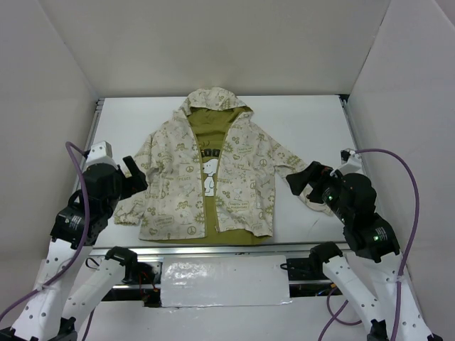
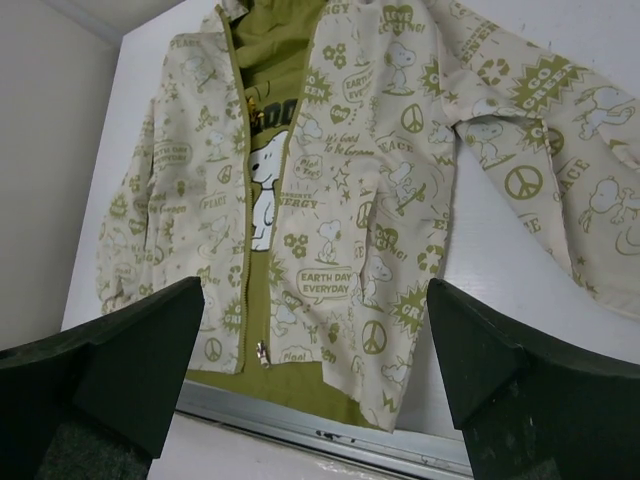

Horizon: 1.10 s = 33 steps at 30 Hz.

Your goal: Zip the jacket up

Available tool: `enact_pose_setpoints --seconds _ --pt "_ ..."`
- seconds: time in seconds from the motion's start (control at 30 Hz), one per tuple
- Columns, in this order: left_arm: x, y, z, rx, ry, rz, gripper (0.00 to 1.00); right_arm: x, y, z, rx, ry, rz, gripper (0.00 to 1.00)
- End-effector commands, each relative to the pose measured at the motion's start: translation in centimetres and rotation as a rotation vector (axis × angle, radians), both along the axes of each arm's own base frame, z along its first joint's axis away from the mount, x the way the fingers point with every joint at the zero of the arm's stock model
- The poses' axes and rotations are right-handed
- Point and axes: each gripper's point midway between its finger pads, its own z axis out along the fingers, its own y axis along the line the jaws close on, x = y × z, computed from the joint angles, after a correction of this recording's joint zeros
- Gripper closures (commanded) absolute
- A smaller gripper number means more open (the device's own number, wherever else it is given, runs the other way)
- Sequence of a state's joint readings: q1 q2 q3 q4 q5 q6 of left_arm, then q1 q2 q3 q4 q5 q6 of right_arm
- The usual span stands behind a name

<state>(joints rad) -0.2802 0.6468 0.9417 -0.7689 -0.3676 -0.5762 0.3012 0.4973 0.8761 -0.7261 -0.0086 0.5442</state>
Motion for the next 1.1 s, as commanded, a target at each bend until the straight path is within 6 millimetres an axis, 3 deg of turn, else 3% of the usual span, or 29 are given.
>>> enact_pose_setpoints --seconds 0.0,0.07,0.23,0.3,0.4,0.47,0.5,0.57,0.67,0.77,0.93,1.0,1.07 --pt "0.7 -0.3 0.9 -0.003 -0.039 -0.015 0.01 0.8 -0.6 0.8 0.043 -0.016 -0.073 0.0" --pt "0.7 -0.3 0.7 -0.002 -0.032 -0.013 0.01 0.5 -0.7 1.4 0.083 -0.037 -0.092 0.0" --pt "0.7 -0.4 0.6 -0.003 -0.027 -0.015 0.01 -1.1 3.3 3.4 0.186 -0.213 0.167 0.0" --pt "0.8 -0.5 0.7 -0.004 -0.028 -0.02 0.01 -1.0 3.7 3.0 0.184 -0.188 0.187 0.0" --pt "0.9 -0.6 0.4 -0.003 -0.019 -0.028 0.01 0.7 5.3 -0.9 0.102 0.052 0.226 0.0" --pt "1.1 -1.0 0.4 -0.007 -0.021 -0.047 0.0 1.4 5.8 -1.7 0.039 0.099 0.198 0.0" --pt "1.2 -1.1 0.3 -0.007 -0.014 -0.053 0.01 0.5 8.3 -2.8 -0.013 0.14 0.27 0.0" --pt "1.3 -1.5 0.2 -0.012 -0.006 -0.074 0.01 0.9 9.2 -3.6 -0.099 0.15 0.216 0.0" --pt "1.7 -2.8 -0.5 -0.024 0.04 -0.133 0.01 0.0 14.5 -6.8 -0.226 0.247 0.335 0.02" --pt "1.6 -4.4 -1.4 -0.076 0.114 -0.19 0.01 -0.6 17.5 -9.6 -0.312 0.297 0.362 0.04" --pt "0.6 -7.8 -4.3 -0.161 0.202 -0.259 0.02 -0.8 19.3 -12.6 -0.354 0.335 0.355 0.12" --pt "0.3 -8.5 -5.7 -0.162 0.225 -0.262 0.03 -0.6 18.9 -13.4 -0.378 0.345 0.325 0.12" --pt "-0.6 -10.5 -7.0 -0.189 0.256 -0.293 0.05 -0.4 18.0 -13.5 -0.374 0.343 0.281 0.12"
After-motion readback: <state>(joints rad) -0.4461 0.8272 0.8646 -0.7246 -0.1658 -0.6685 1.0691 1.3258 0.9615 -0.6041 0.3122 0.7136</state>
